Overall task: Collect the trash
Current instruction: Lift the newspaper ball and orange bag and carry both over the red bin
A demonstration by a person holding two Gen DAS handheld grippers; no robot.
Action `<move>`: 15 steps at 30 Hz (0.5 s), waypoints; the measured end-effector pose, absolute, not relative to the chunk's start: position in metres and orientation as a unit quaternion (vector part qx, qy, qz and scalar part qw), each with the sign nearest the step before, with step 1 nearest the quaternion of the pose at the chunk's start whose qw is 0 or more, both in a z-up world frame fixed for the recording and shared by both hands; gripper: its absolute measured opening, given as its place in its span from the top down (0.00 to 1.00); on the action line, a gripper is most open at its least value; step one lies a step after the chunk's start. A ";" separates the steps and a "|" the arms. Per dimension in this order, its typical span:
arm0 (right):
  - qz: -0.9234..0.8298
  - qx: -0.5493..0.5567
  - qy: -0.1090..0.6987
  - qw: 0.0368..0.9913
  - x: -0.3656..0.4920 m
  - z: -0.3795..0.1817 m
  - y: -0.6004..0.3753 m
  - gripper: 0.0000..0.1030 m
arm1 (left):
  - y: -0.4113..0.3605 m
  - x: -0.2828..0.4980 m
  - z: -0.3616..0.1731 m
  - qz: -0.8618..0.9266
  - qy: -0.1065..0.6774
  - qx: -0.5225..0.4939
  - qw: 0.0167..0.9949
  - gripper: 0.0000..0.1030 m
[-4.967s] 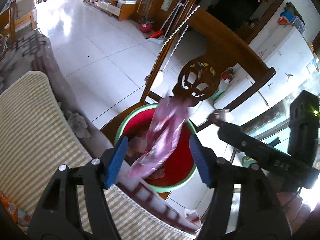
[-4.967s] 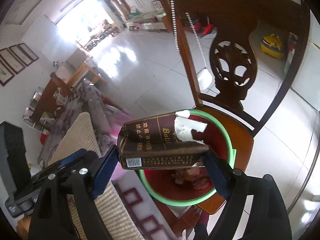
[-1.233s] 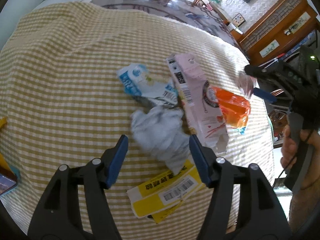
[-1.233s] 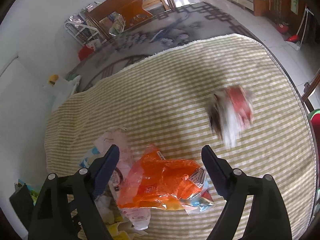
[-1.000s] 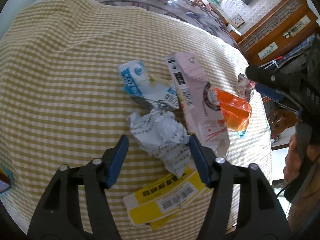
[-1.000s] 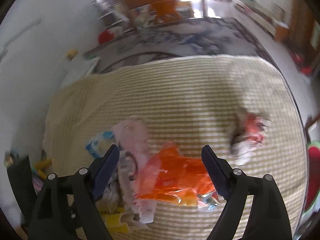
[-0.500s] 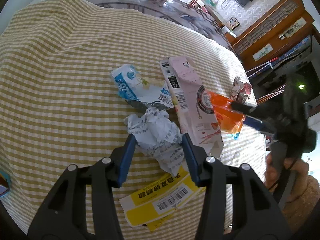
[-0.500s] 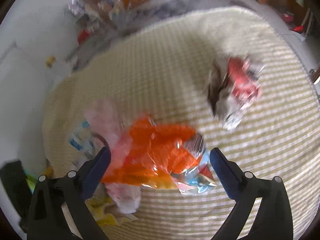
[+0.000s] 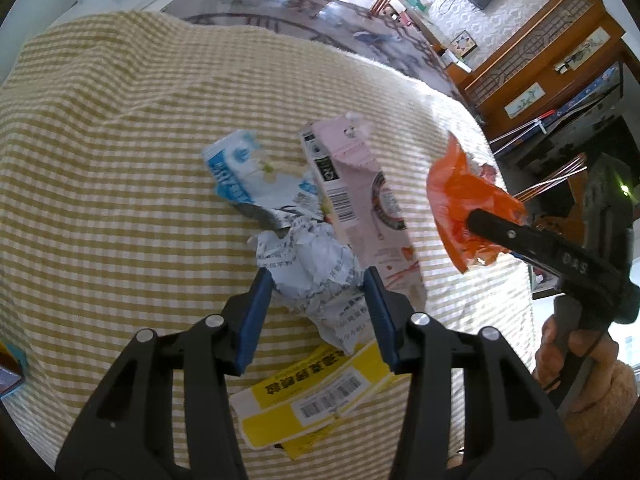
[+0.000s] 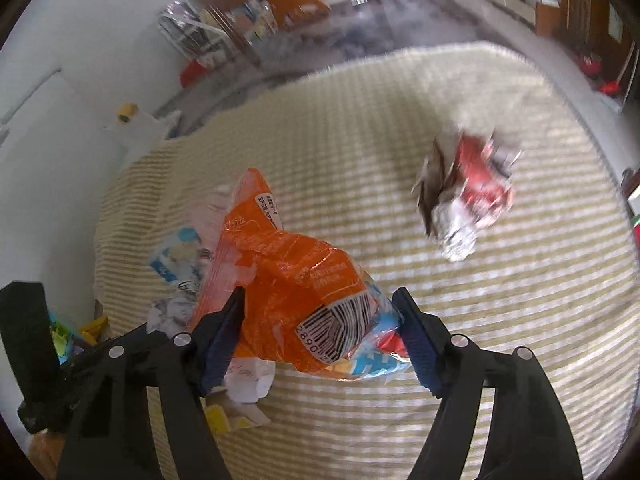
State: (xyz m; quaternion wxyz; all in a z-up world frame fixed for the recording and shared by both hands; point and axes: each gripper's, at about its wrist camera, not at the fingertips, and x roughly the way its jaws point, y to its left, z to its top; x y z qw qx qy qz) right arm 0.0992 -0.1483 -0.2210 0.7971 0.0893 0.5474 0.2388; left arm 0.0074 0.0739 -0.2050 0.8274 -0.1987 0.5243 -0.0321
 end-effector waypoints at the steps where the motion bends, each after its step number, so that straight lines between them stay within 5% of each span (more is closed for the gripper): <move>1: 0.238 0.090 0.542 0.801 0.098 -0.216 -0.152 0.31 | 0.073 0.008 -0.202 -0.035 0.521 -0.199 0.830 0.56; 15: 0.192 0.149 0.482 0.841 0.079 -0.172 -0.223 0.30 | 0.024 0.030 -0.142 -0.078 0.457 -0.155 0.872 0.56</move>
